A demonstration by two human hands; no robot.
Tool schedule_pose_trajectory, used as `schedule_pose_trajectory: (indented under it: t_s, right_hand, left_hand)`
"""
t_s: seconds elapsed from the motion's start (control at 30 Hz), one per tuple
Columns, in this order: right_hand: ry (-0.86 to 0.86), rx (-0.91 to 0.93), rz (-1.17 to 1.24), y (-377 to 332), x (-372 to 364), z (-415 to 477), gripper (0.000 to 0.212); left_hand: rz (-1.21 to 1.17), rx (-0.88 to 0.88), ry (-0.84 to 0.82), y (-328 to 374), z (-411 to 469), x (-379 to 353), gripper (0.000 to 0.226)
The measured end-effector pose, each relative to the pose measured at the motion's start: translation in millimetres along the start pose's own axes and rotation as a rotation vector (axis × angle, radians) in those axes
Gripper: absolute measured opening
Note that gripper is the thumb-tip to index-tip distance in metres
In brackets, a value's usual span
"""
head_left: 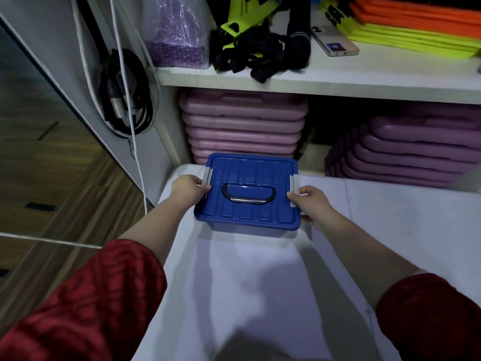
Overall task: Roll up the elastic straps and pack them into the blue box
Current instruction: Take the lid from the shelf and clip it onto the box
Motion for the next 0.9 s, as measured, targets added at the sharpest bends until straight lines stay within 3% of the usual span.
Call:
schedule_pose_trajectory:
  t_s: [0.2, 0.37, 0.57, 0.77, 0.9]
  right_hand:
    - [0.043, 0.009, -0.007, -10.3, 8.8, 22.8, 0.029]
    - [0.045, 0.039, -0.042, -10.1, 10.9, 31.8, 0.031]
    - [0.163, 0.176, -0.204, -8.9, 8.6, 24.4, 0.032]
    - [0.103, 0.201, -0.312, -9.7, 13.2, 17.5, 0.038]
    - [0.054, 0.286, -0.304, -1.6, 25.3, -9.1, 0.032]
  left_hand:
    - [-0.075, -0.022, -0.012, 14.9, 28.3, -11.9, 0.026]
    - [-0.185, -0.004, 0.011, 10.3, 35.8, -17.7, 0.041]
    - [-0.18, -0.009, 0.048, 11.9, 27.7, -20.0, 0.04]
    - [-0.131, -0.039, 0.067, 6.3, 12.5, -16.8, 0.04]
    - [-0.234, -0.116, 0.082, -3.1, -17.2, -15.6, 0.033]
Point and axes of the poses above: each hand's wrist, its own z-axis towards the middle knuckle, its own x-axis out of the back of the hand, y = z × x, the point moved 3 cm from there along z, towards the middle knuckle, and after that the axes turned 3 degrees about -y, right-handed, at the moved point
